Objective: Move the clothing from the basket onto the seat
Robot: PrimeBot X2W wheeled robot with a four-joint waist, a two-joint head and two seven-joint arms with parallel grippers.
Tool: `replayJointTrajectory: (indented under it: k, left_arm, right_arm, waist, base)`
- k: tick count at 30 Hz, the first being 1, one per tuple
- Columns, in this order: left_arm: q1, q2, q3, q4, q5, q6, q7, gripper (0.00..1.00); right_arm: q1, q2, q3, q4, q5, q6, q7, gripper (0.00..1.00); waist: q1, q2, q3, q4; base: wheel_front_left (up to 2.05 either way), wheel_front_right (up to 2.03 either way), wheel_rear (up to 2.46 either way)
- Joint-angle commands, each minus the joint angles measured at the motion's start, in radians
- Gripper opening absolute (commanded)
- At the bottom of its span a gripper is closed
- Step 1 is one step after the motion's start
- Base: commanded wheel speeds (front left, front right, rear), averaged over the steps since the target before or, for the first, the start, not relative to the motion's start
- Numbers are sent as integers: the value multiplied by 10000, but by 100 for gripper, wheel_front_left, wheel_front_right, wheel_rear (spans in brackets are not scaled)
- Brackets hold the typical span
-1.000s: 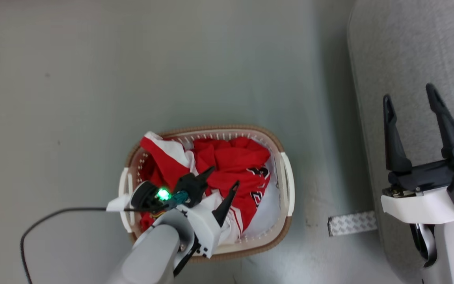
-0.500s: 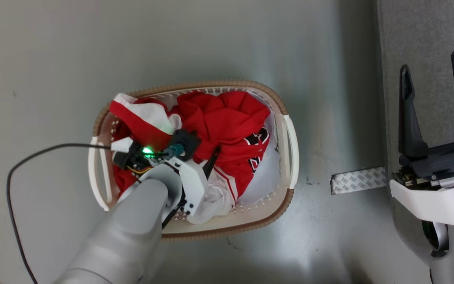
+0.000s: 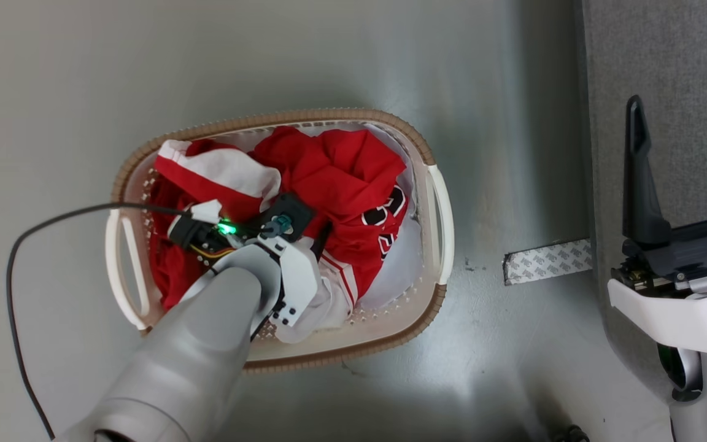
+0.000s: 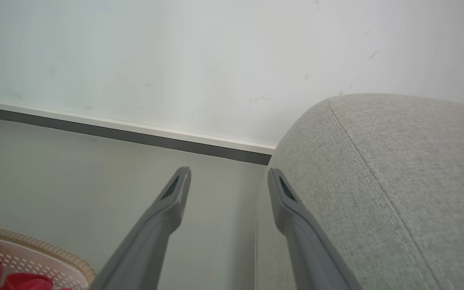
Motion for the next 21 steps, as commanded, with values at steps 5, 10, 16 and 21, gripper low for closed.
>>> replayJointTrajectory:
  k: [5,10,16,21]
  left_arm:
    - [-145,2,-531,183,-83,-64,161,49]
    - [83,-9,-1192,-120,-651,-60,84,0]
    - [534,-17,-1559,-717,-1794,-63,-179,0]
    - [1105,-16,-1860,-1211,-2499,-62,-586,0]
  right_arm:
    - [79,-23,-100,-79,9,-24,7,100]
    - [140,-23,-97,38,-55,-23,7,100]
    - [244,-23,-126,304,-75,-24,7,100]
    - [581,-21,-193,912,-133,-23,7,100]
  waist:
    - [-1,0,116,-30]
    - [-1,0,-91,109]
    - [-1,0,-890,400]
    - [-1,0,-2222,844]
  base:
    - [0,0,0]
    - [0,0,0]
    - [0,0,0]
    - [0,0,0]
